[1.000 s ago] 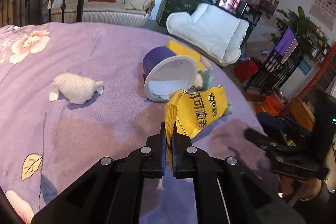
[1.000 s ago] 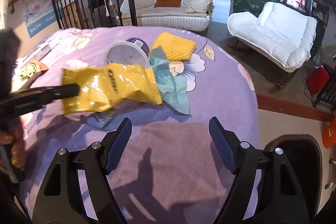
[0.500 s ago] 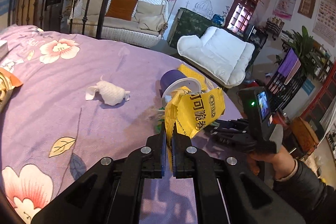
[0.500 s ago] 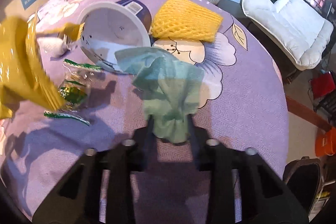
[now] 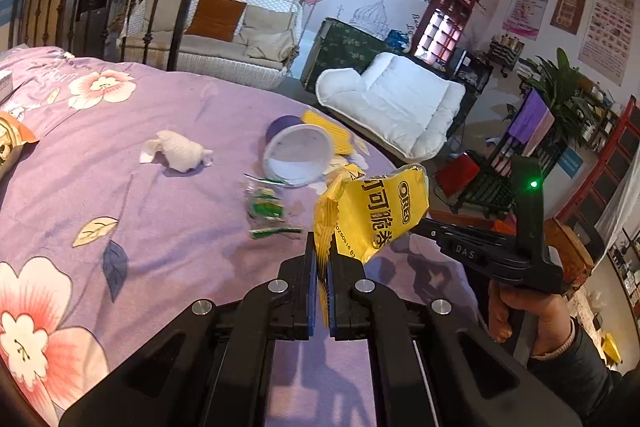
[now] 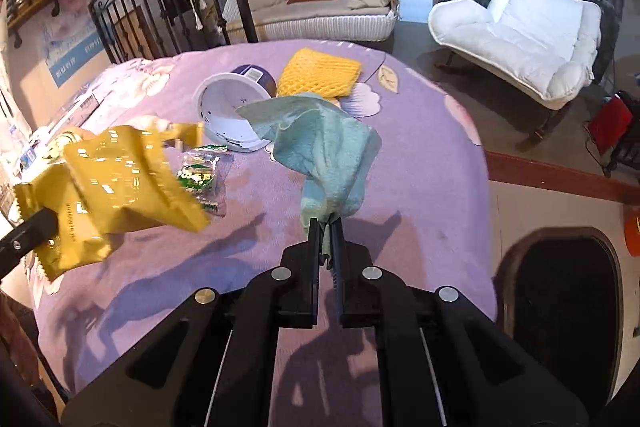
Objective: Collect trash
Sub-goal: 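Carry the yellow bag and blue-green cloth over the black bin with both tools, then open the right tool to drop the cloth while the left tool drops the yellow bag into the bin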
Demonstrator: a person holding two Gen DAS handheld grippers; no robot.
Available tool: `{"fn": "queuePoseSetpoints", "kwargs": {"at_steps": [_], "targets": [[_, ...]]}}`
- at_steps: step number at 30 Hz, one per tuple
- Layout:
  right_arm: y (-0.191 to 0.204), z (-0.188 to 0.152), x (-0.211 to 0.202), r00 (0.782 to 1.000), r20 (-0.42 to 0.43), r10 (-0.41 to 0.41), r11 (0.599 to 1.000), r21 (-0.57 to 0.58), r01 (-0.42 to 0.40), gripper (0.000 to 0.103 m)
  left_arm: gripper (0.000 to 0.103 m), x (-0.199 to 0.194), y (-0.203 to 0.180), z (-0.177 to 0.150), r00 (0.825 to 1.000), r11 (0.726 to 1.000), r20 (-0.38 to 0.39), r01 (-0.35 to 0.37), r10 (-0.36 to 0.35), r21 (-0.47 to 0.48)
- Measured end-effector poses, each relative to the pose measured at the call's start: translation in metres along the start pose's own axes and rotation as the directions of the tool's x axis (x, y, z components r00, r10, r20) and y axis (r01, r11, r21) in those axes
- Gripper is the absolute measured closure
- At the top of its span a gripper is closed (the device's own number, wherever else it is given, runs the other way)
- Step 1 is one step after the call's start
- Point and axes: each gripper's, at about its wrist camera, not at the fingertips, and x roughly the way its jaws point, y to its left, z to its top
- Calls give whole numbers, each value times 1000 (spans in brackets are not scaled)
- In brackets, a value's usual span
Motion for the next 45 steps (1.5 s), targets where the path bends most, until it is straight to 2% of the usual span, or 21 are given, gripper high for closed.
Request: {"fn": "queuePoseSetpoints", "kwargs": {"at_steps": [6,13,23,33,36,37,38,40,45], "targets": [[-23,-27,-50,998,60,-31,998,65,27,96,98,4,-30,-7,998,997,-7,61,-61,37],[-62,-64,-95,987,96,-128,980,163,111,96,98,13,-66,-21,991,988,-33,130,-128,78],[-124,-113,-128,968,48,-248,932,286,224,96,98,30,-115,-35,977,965,-91,207,-195,158],[-170,-144,-122,948,-45,-316,860,407,307,95,98,51,-162,-52,960,934,-159,264,-230,239],[-180,-151,-114,944,-67,-322,844,432,318,91,98,56,-171,-55,957,927,-172,272,-233,258],[-184,-154,-111,942,-79,-327,837,439,327,82,98,58,-174,-55,957,925,-176,273,-232,264],[-186,-156,-108,941,-86,-328,832,446,331,67,98,60,-177,-56,956,924,-182,274,-231,267],[-192,-161,-105,940,-89,-329,819,468,331,55,98,63,-179,-57,954,923,-192,278,-232,265],[-195,-167,-104,937,-97,-335,805,488,339,55,98,71,-184,-60,953,922,-209,271,-218,276]]}}
